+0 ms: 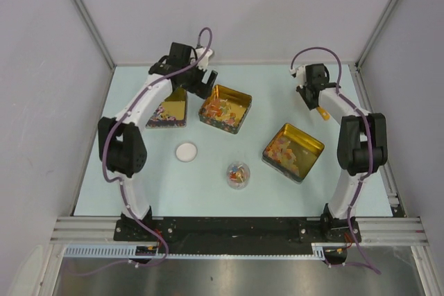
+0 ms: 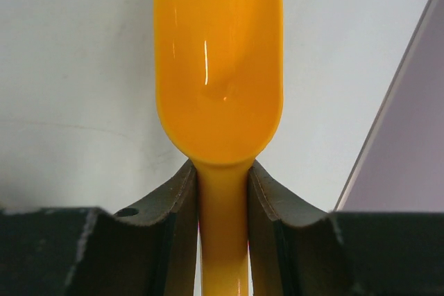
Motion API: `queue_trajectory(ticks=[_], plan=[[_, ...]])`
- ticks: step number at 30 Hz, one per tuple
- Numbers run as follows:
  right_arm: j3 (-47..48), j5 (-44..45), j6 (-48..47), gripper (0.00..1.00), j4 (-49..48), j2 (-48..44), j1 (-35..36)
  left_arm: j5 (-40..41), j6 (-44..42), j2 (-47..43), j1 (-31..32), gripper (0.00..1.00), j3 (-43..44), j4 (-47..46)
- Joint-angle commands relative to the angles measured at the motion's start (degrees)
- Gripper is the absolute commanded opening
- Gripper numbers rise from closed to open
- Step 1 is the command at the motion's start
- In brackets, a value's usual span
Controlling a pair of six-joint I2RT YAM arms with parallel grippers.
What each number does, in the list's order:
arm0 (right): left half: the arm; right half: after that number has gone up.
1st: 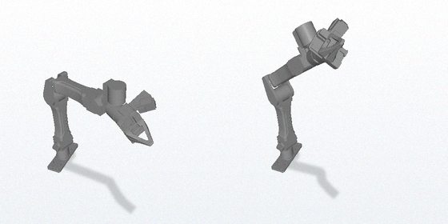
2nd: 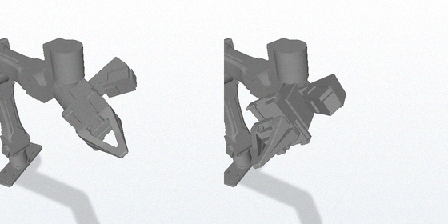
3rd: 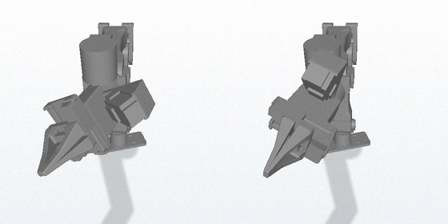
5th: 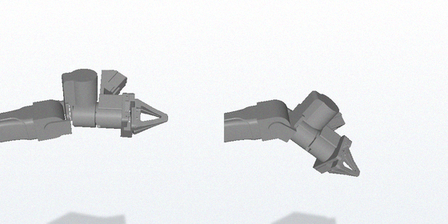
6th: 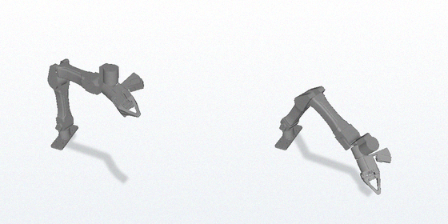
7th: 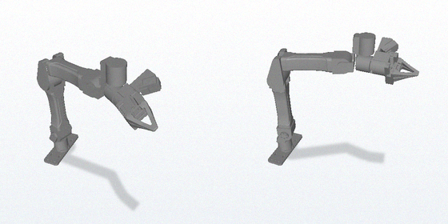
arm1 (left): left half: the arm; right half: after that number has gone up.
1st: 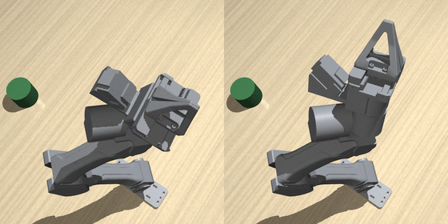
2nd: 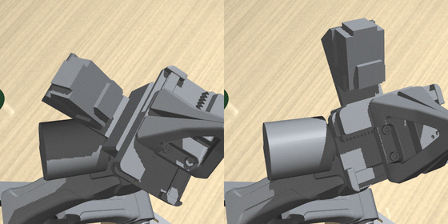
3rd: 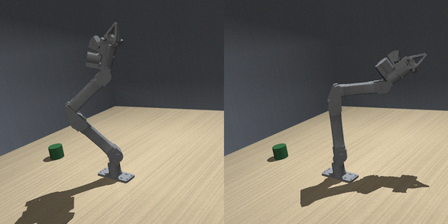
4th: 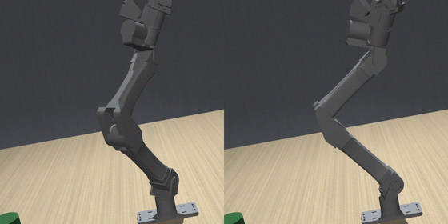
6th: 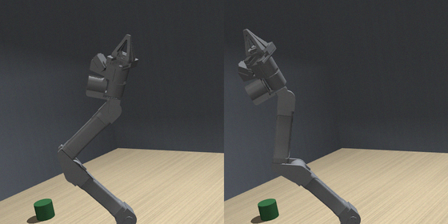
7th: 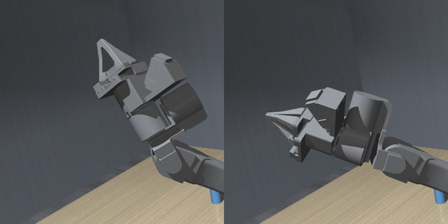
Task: Pack the candies
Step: Place the spatula at the center of the board.
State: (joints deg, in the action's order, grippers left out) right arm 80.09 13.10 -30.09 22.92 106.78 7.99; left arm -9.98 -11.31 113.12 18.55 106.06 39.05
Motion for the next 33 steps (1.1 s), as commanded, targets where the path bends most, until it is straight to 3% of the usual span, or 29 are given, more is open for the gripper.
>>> queue_trajectory(ticks=[1, 12, 23, 33], plan=[[5.94, -3.26, 2.49, 0.0, 0.63, 3.86, -2.36, -3.91, -10.72, -9.57, -0.7, 1.0, -11.91, -3.36], [7.53, -3.61, 1.96, 0.0, 1.17, 11.07, -4.74, -3.83, -24.81, -25.4, -0.7, 1.0, -41.25, -7.57], [7.36, -5.19, 1.43, 0.02, 2.48, 12.84, -5.79, -4.52, -30.35, -34.63, -0.7, 1.0, -53.23, -6.09], [6.48, -6.69, 1.87, 0.04, 3.45, 14.77, -7.55, -2.33, -32.81, -37.36, 0.61, 1.0, -59.83, -8.02]])
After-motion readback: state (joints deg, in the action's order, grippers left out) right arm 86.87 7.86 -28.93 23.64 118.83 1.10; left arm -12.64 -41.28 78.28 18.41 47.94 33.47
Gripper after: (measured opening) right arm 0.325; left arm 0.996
